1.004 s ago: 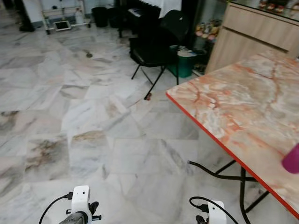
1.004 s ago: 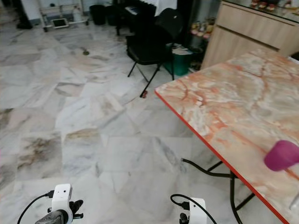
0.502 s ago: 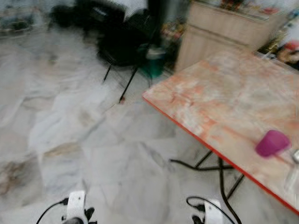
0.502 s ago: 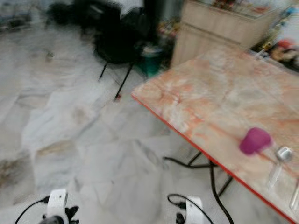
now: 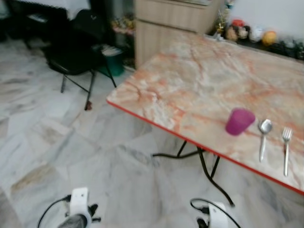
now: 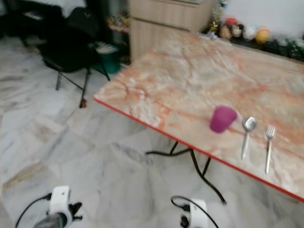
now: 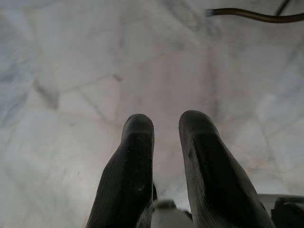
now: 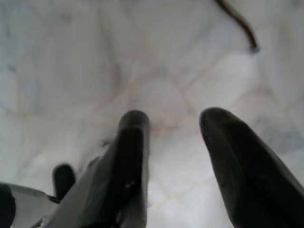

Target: Setting the table

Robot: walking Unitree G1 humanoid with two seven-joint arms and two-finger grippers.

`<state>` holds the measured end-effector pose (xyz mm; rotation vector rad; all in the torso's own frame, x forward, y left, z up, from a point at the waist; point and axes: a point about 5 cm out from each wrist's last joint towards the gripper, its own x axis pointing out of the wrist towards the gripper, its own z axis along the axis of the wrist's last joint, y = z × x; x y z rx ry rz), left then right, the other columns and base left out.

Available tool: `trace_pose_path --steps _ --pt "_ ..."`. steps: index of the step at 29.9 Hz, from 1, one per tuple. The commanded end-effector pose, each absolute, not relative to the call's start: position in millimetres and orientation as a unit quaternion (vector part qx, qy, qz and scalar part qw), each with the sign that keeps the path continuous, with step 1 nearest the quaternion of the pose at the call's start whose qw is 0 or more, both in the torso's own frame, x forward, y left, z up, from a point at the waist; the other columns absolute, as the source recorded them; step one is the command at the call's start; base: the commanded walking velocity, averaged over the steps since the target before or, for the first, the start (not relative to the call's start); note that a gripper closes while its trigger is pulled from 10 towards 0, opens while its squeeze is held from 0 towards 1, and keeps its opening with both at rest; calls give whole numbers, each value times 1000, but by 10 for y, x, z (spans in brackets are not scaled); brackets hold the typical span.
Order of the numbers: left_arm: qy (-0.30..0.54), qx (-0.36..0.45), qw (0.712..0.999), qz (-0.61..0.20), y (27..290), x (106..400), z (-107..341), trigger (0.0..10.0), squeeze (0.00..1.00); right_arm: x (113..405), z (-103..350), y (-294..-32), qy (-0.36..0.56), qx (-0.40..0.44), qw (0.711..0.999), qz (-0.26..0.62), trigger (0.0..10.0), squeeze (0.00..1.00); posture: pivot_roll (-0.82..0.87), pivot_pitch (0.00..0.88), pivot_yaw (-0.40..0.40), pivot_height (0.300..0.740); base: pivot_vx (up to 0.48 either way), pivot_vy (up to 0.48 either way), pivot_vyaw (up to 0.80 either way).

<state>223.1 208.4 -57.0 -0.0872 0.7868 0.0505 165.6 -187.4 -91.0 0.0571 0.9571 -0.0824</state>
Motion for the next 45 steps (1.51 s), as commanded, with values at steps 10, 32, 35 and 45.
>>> trace_pose_path --steps 10,32,35,45 --pt "398 -41 916 34 2152 2124 -623 10000 0 1627 -927 -1834 464 30 885 -38 10000 0 55 0 -18 740 0 0 -673" --pt "397 -42 916 33 2140 2126 -624 10000 0 1648 -931 -1738 466 28 884 -30 10000 0 56 0 -21 740 0 0 -651" --pt "397 -41 916 32 2139 2127 -623 10000 0 1729 -902 -1618 454 27 890 -25 10000 0 55 0 -21 740 0 0 0" --pt "396 -46 917 34 2105 2121 -634 10000 0 1970 -723 -1794 367 -8 930 -11 10000 0 63 0 -37 740 0 0 0"
